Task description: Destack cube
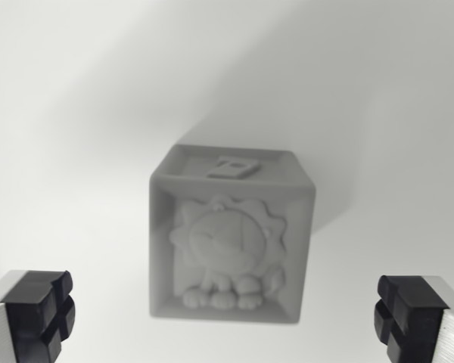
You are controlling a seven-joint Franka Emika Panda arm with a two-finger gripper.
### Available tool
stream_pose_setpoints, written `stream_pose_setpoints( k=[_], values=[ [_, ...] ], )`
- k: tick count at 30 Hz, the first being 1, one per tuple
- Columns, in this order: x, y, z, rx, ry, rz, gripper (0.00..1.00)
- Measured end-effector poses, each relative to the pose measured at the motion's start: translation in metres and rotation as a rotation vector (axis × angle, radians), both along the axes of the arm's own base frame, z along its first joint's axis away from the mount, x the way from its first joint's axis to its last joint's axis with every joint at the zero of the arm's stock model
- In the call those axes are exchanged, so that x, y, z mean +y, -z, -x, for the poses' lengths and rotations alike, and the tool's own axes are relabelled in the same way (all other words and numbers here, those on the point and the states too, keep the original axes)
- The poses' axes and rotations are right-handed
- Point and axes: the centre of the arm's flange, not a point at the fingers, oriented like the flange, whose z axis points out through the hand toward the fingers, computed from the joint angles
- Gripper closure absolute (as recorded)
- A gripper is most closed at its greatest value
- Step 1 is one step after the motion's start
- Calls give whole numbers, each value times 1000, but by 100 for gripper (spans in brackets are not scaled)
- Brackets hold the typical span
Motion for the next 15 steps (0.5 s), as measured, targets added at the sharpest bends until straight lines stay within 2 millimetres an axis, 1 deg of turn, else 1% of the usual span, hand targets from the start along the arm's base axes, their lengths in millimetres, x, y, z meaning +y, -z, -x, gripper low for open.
stream_pose_setpoints(
  k=[11,15],
  values=[
    [0,-41,-1,-1,-1,0,0],
    [1,-59,0,-2,-1,0,0]
  ],
)
